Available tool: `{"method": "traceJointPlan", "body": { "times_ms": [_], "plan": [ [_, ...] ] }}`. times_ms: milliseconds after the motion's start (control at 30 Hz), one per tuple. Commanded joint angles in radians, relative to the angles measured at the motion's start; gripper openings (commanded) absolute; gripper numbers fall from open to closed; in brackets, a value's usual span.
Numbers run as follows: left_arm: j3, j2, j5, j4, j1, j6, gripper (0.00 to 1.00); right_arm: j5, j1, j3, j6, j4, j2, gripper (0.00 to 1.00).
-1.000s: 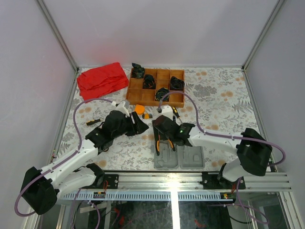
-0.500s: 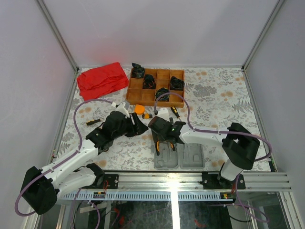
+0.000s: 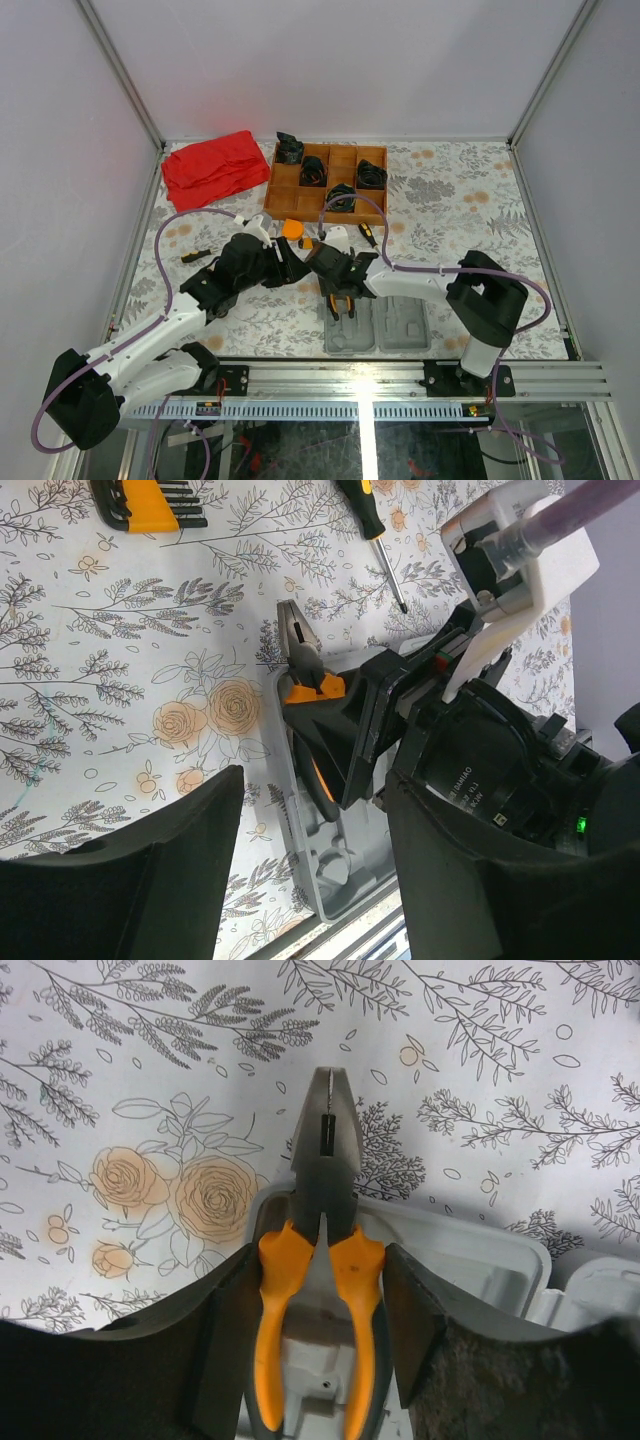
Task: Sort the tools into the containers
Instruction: Pick up the pliers from the storage box.
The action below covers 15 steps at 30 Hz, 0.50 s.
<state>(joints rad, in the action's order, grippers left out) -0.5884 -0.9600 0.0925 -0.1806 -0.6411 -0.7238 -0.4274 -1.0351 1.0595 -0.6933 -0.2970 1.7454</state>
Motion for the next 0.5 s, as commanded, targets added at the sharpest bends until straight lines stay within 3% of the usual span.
{"method": "traceJointPlan", "body": {
  "times_ms": [0,133,367,467],
  "plan": [
    [0.004,0.004,-0.014,0.008,-0.003,0.006,0.57,-0.026,0.01,0.03,-0.002,-0.025,0.043,0.53],
    [0.005,0.003,-0.016,0.01,-0.003,0.001,0.57,-0.021,0.012,0.022,-0.01,-0.04,0.051,0.44],
    [0.009,0.005,-0.026,0.007,-0.002,-0.006,0.57,-0.016,0.013,-0.025,-0.011,0.0,-0.042,0.16],
    [0.014,0.01,-0.031,0.011,-0.004,-0.013,0.57,0.001,0.018,-0.054,-0.002,0.044,-0.114,0.14]
  ]
}}
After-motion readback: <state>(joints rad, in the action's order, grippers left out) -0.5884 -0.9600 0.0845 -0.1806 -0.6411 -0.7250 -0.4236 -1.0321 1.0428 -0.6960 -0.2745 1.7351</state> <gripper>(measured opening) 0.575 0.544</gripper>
